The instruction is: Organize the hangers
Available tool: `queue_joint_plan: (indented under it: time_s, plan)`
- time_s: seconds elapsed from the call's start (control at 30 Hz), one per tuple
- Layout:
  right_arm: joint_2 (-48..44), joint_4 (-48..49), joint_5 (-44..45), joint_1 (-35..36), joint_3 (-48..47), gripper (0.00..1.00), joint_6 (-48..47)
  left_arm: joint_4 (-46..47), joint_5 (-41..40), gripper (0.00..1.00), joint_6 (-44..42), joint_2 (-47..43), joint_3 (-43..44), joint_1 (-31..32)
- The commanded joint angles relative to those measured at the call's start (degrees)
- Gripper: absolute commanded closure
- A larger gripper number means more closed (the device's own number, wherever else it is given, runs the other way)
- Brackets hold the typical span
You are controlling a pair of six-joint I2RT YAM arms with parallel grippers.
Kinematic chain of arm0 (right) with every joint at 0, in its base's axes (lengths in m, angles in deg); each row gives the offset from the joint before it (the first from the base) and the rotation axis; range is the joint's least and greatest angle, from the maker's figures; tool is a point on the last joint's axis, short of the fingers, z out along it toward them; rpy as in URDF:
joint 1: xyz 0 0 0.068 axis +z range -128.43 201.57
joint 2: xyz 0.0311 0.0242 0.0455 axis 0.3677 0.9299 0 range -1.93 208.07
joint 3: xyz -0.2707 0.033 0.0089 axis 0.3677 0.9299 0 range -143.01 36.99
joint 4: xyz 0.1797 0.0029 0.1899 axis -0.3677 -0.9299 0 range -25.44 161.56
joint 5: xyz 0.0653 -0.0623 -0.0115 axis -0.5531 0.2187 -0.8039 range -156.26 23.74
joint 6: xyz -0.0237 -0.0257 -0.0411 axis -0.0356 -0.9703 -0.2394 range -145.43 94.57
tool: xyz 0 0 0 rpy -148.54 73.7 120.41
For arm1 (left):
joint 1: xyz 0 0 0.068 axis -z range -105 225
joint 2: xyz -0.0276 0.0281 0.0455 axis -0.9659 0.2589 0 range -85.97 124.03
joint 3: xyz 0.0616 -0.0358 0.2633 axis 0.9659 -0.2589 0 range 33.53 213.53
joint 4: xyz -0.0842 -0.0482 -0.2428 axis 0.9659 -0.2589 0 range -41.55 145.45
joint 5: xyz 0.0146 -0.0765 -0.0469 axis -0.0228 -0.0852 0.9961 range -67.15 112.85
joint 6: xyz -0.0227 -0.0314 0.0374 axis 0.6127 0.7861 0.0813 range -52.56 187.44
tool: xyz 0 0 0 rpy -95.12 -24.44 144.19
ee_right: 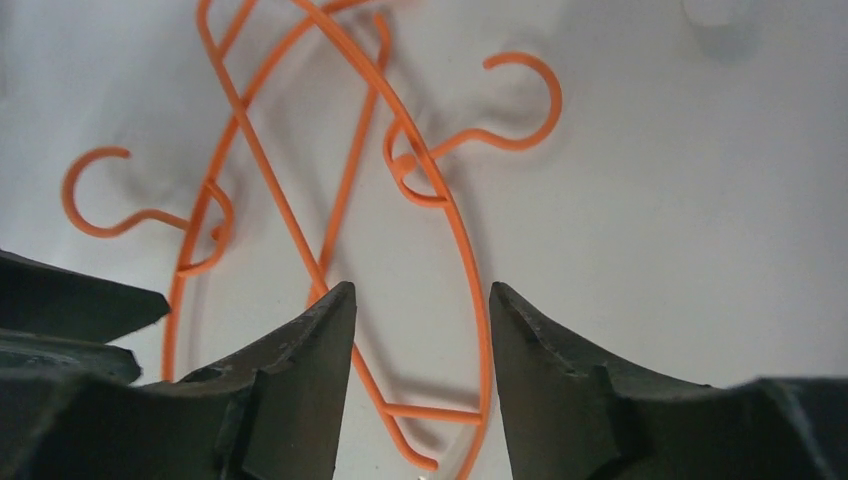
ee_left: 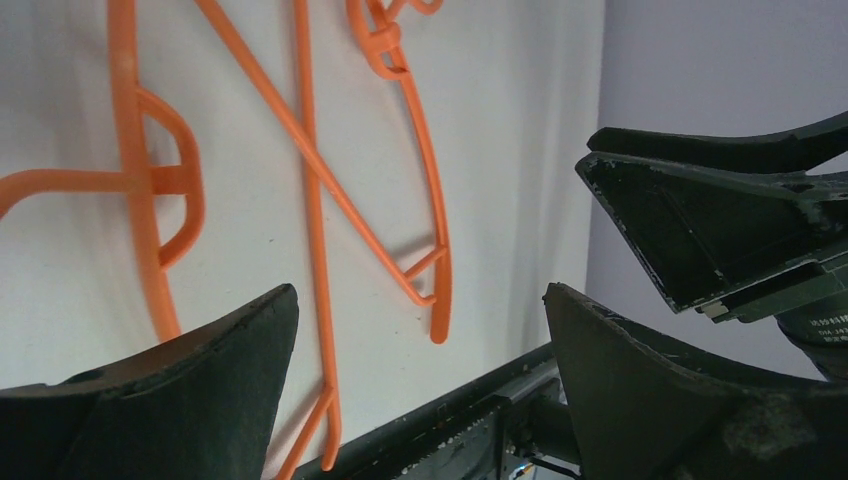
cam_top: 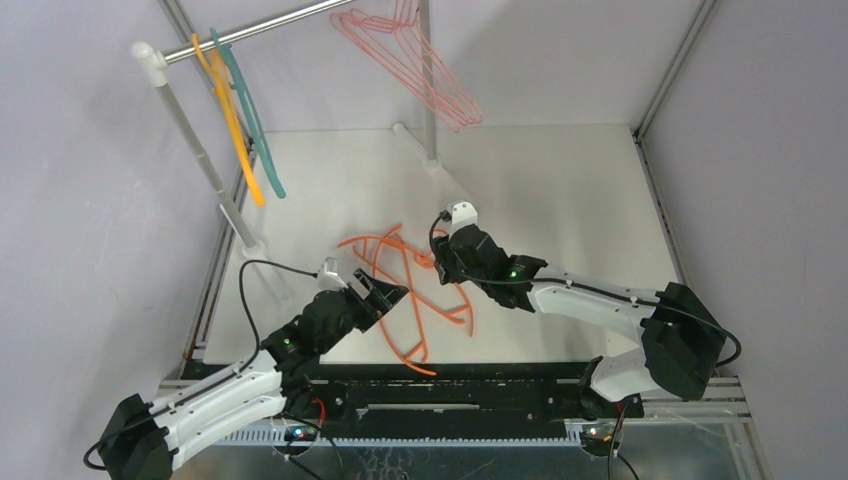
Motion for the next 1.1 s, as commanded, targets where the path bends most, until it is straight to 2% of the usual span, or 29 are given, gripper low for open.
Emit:
queue_joint_plan:
  time_s: [0.0, 0.1, 0.23, 0.3, 0.53, 0.8, 1.07]
  plan:
    - [0.6, -2.3, -8.3, -3.2, -0.2, 0.40, -0.2, -0.7, -2.0, 0.03, -0.4, 1.0, 3.4, 0.5]
    - [1.1, -2.1, -14.1, -6.5, 1.7, 0.42, -1.3, -0.7, -2.0, 0.03, -0.7, 1.4, 3.6, 0.5]
    - [4.4, -0.5, -27.1, -10.5, 1.9, 0.50, -4.1, -0.7, -2.6, 0.03, -1.2, 1.6, 3.8, 0.5]
    - [6.9, -1.1, -29.2, -11.4, 0.8, 0.53, -4.9, -0.7, -2.5, 0.02, -1.4, 1.7, 4.0, 0.5]
    - [12.8, -2.7, -26.2, -11.4, -1.3, 0.56, -4.0, -2.4, -3.8, 0.02, -1.9, -0.5, 3.8, 0.5]
    - [13.1, -4.0, -17.3, -8.1, 1.1, 0.57, -0.4, -3.6, -5.1, 0.02, -2.5, -1.6, 3.9, 0.5]
    - [17.1, -4.6, -12.5, -6.1, 1.7, 0.55, 2.9, -3.3, -4.8, 0.02, -2.5, -1.3, 3.4, 0.5]
